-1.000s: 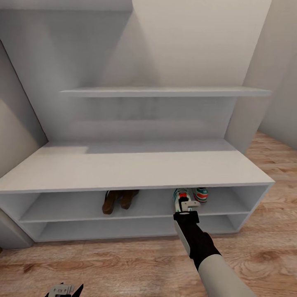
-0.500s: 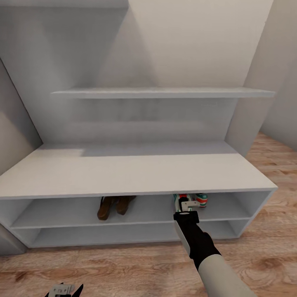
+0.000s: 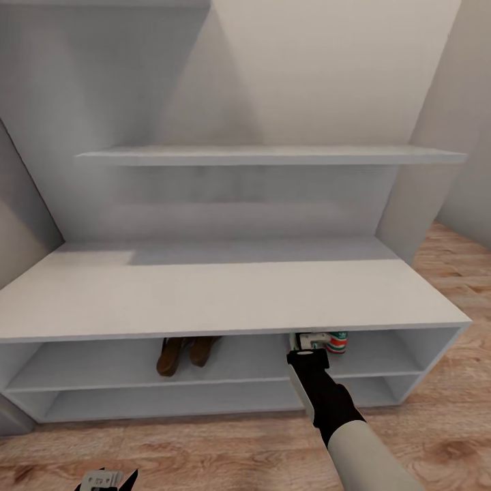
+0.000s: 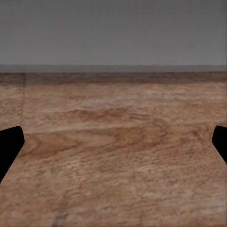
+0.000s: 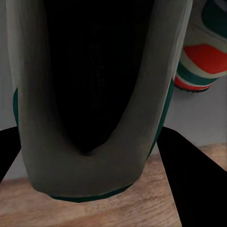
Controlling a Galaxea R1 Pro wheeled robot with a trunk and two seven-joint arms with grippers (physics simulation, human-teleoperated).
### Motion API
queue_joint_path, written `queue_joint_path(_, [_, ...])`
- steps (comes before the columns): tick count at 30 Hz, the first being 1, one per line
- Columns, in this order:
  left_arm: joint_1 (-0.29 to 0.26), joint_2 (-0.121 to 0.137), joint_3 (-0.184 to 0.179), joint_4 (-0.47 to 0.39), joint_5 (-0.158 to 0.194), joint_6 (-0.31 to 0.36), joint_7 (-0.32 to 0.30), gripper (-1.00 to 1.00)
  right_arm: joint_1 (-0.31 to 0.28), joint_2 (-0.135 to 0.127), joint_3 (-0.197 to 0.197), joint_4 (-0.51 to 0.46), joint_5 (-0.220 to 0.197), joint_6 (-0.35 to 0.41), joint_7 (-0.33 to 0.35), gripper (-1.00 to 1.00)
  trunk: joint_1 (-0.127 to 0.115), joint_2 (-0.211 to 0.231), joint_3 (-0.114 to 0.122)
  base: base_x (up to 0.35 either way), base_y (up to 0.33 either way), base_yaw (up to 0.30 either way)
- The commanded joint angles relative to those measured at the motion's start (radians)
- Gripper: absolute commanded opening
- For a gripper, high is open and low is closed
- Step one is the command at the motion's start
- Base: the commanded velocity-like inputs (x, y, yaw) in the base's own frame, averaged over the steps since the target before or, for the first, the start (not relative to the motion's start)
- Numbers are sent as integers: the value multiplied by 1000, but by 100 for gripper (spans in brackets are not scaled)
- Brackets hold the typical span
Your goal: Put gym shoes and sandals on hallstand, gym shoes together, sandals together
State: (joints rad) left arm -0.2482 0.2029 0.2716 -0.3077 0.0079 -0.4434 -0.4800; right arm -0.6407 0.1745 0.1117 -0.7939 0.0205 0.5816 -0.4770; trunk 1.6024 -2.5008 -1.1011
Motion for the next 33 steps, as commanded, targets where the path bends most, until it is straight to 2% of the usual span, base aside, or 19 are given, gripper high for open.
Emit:
queue_joint_path(1, [-1, 0, 8, 1, 1, 0, -10, 100, 0, 0, 2, -1, 2, 7, -3, -100, 0, 0, -1, 28, 0, 0])
queue_joint_path(15, [-1, 1, 6, 1, 1, 0, -12, 100, 0, 0, 2, -1, 2, 7, -3, -100, 0, 0, -1, 5, 0, 0])
queue_joint_path(20, [-1, 1, 6, 1, 1, 0, -12, 100, 0, 0, 2, -1, 2, 7, -3, -100, 2, -2, -20, 0, 0, 0])
queue_joint_path(33, [-1, 1, 7, 1, 1, 0, -11, 100, 0, 0, 2, -2, 2, 7, -3, -100, 2, -2, -20, 0, 0, 0])
